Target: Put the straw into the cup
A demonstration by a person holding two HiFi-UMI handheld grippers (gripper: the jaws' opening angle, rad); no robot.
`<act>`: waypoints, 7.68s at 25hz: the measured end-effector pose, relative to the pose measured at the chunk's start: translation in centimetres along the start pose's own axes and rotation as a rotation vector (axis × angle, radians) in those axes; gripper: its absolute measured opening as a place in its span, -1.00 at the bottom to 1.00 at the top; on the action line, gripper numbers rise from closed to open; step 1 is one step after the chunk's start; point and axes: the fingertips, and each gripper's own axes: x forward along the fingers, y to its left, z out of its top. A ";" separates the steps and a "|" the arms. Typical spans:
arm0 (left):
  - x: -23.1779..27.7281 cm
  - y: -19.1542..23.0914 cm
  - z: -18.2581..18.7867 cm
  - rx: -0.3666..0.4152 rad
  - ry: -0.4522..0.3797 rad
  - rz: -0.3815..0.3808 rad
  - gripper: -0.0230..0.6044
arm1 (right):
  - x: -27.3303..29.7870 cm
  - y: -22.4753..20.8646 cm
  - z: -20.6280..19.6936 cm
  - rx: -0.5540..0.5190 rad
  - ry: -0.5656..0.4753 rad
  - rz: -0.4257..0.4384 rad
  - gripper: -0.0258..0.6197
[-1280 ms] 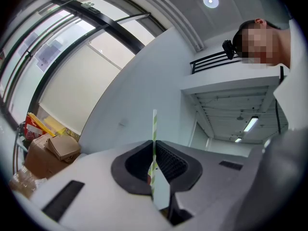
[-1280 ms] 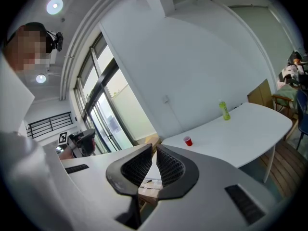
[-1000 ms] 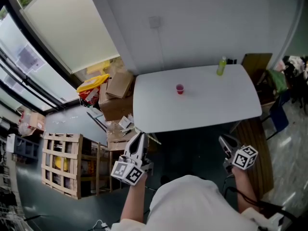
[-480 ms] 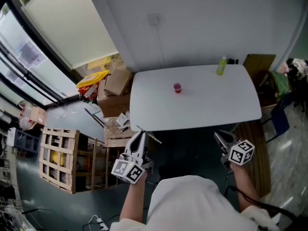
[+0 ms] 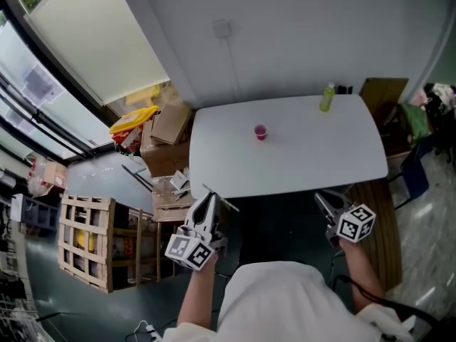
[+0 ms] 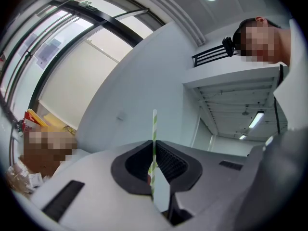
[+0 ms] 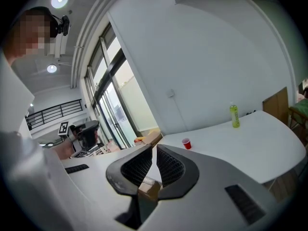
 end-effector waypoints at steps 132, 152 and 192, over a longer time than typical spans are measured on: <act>41.3 23.9 -27.9 -0.090 0.382 0.082 -0.74 | 25.3 -20.9 -1.2 0.101 0.376 -0.012 -0.76; 37.2 20.3 -19.8 -0.011 0.351 0.134 -0.88 | 26.0 -18.9 4.4 -0.034 0.306 0.061 -0.76; 14.9 13.6 -9.6 0.080 0.403 -0.069 -0.92 | 15.2 -3.7 3.6 -0.079 0.060 -0.183 -0.77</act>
